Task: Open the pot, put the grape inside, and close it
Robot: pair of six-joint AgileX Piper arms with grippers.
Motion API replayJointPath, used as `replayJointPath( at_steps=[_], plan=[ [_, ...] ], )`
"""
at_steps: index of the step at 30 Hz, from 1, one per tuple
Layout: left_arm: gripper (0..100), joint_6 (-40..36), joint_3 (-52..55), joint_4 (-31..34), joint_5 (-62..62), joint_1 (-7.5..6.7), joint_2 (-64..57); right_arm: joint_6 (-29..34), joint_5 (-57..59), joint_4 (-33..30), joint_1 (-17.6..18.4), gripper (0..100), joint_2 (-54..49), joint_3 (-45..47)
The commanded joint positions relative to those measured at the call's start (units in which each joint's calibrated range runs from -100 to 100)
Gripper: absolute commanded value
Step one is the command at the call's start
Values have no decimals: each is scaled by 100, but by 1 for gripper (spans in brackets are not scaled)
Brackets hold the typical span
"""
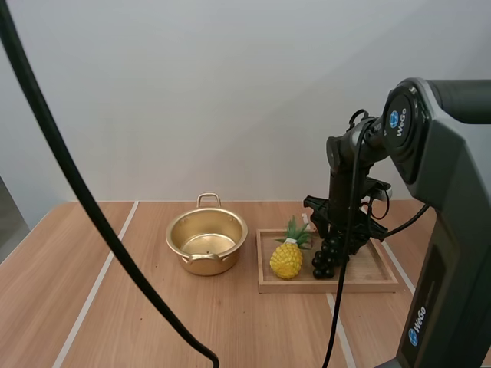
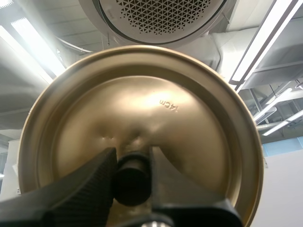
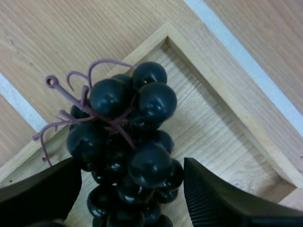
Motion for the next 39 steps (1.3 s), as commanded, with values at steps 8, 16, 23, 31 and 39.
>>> replayJointPath(
  at_steps=[8, 16, 23, 31, 39],
  plan=[
    [0, -44, -30, 42, -193, -3, -11, 1, -85, 97, -20, 100, 369, 21],
    [0, -44, -30, 42, -193, -3, -11, 1, -160, 128, -20, 100, 439, 21],
    [0, -44, -30, 42, -193, -3, -11, -8, -131, -12, -20, 31, 439, 21],
    [0, -44, -30, 42, -193, -3, -11, -86, -271, -16, -20, 0, 192, 21],
    [0, -44, -30, 42, -193, -3, -11, -586, -517, -67, -20, 0, -1066, 21]
  ],
)
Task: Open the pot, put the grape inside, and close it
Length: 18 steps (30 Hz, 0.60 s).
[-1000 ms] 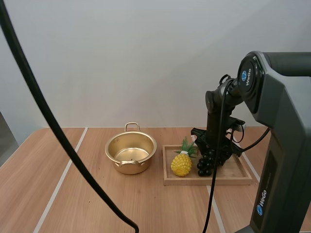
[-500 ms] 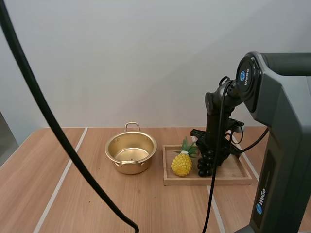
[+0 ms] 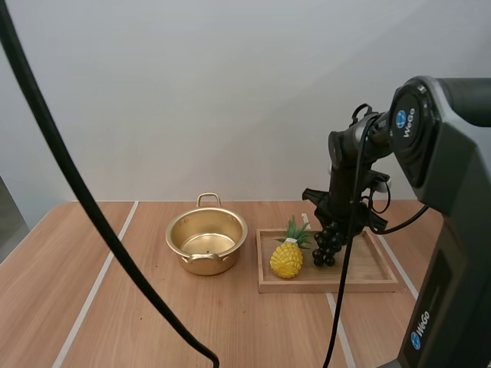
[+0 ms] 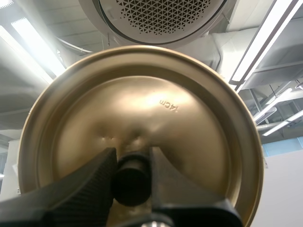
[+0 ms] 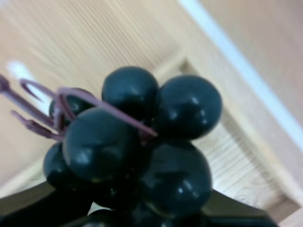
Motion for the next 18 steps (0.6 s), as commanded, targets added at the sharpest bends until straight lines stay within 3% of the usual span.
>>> replayJointPath(
  at_steps=[1, 9, 14, 18],
  plan=[
    [0, -44, -30, 42, -193, -3, -11, -187, -119, -98, -20, 0, -634, 21],
    [0, -44, -30, 42, -193, -3, -11, -876, -110, -125, -20, 0, -2257, -301],
    [0, -44, -30, 42, -193, -3, -11, -1359, -765, 189, -20, 0, -3297, -365],
    [0, -44, -30, 42, -193, -3, -11, -2847, -1431, 1100, 159, 0, -4022, -365]
  ],
)
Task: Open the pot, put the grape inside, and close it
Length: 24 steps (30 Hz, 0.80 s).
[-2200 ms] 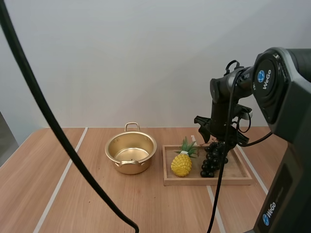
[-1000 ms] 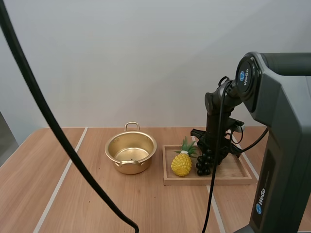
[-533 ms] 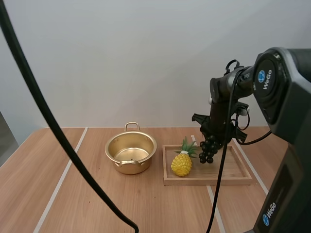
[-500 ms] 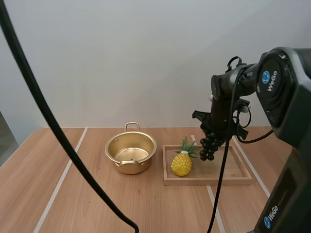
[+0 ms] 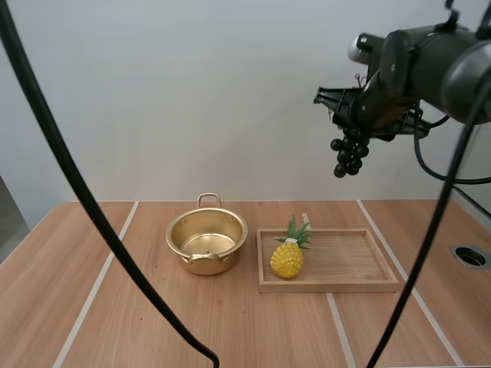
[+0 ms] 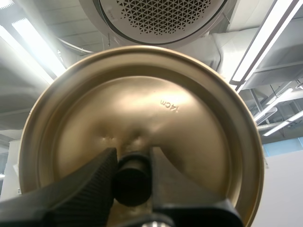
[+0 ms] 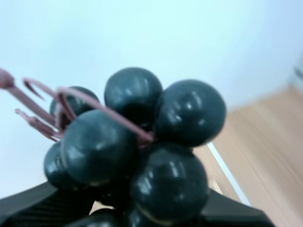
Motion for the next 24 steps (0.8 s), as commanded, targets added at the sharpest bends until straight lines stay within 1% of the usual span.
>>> replayJointPath(
  at_steps=[1, 3, 4, 7, 11, 14, 17, 20, 24],
  plan=[
    [0, -44, -30, 42, -193, -3, -11, -1335, -639, 753, 173, 0, -482, -52],
    [0, -44, -30, 42, -193, -3, -11, -1985, -655, 1252, 339, 0, -593, -110],
    [0, -44, -30, 42, -193, -3, -11, -2237, -535, 1402, 439, 0, -593, -169],
    [0, -44, -30, 42, -193, -3, -11, -2591, -220, 1533, 770, 0, -447, -346],
    [0, -44, -30, 42, -193, -3, -11, -3052, 384, 1522, 1194, 0, 10, -611],
    [0, -44, -30, 42, -193, -3, -11, -3142, 601, 1299, 1468, 0, 369, -762],
    [0, -44, -30, 42, -193, -3, -11, -3142, 487, 1079, 1672, 0, 689, -757],
    [0, -44, -30, 42, -193, -3, -11, -3142, 255, 999, 1779, 0, 1036, -757],
    [0, -44, -30, 42, -193, -3, -11, -3147, 239, 999, 1869, 0, 1583, -757]
  ],
)
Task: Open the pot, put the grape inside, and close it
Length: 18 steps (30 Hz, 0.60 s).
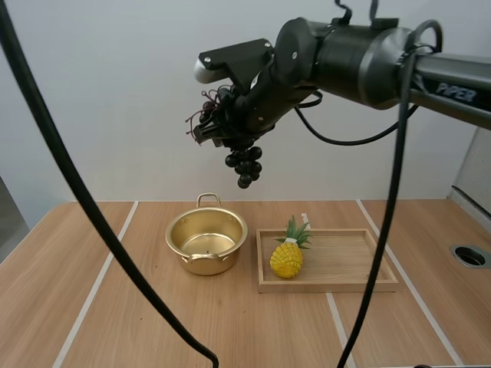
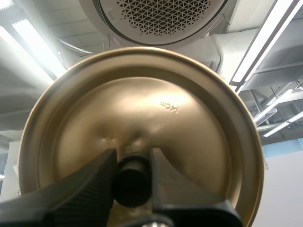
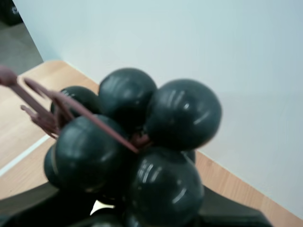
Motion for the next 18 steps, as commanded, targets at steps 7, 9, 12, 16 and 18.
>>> replayJointPath(
  at_steps=[7, 9, 12, 16, 18],
  plan=[
    [0, -44, -30, 42, -193, -3, -11, -33, -357, -65, 220, 0, 912, -57],
    [0, -44, -30, 42, -193, -3, -11, -33, -472, -65, 268, 0, 1060, -57],
    [0, -44, -30, 42, -193, -3, -11, -33, -556, 28, 303, 0, 1297, -57],
    [0, -44, -30, 42, -193, -3, -11, -33, -714, 254, 303, 0, 1653, -57],
    [0, -44, -30, 42, -193, -3, -11, -33, -754, 270, 303, 0, 1814, -57]
  ],
)
